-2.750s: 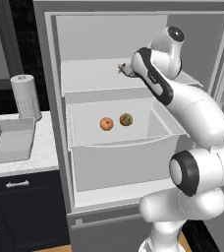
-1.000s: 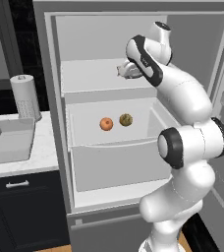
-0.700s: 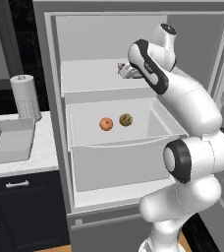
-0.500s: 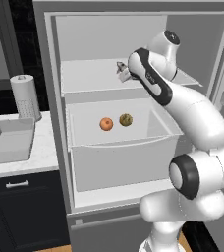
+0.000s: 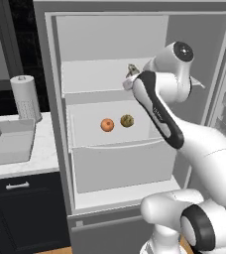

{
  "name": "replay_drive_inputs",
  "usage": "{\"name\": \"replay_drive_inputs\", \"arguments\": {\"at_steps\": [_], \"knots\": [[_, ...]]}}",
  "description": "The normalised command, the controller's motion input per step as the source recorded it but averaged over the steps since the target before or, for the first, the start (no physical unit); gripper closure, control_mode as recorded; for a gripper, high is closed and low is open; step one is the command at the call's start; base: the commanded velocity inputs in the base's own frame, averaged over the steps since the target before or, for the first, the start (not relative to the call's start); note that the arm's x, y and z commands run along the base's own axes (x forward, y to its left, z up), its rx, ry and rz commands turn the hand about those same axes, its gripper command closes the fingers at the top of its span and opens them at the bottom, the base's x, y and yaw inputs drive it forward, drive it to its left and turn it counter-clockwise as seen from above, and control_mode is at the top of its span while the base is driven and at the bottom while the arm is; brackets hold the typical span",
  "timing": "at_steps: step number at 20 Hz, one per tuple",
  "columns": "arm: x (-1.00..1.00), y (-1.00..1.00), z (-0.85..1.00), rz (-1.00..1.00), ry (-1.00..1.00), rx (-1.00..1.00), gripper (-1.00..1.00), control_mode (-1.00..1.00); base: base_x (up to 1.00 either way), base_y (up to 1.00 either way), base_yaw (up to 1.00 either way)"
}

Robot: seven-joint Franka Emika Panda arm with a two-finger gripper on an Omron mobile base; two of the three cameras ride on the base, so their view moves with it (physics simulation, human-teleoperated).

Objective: Place one onion and one fish in each tupperware on the nearby counter, to pack two identical lunches.

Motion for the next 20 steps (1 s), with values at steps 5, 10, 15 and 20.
{"name": "replay_drive_inputs", "arguments": {"at_steps": [5,10,15,20], "knots": [[-1.00,-0.15,0.26,-0.32,-0.01,-0.01,1.00,-1.00,0.00,0.00,0.00],[-1.00,-0.35,0.05,-0.27,0.07,0.01,1.00,-1.00,0.00,0.00,0.00],[-1.00,-0.27,0.04,-0.16,0.04,0.06,1.00,-1.00,0.00,0.00,0.00],[-0.82,0.00,-0.04,-0.01,-0.04,0.03,1.00,-1.00,0.00,0.00,0.00]]}}
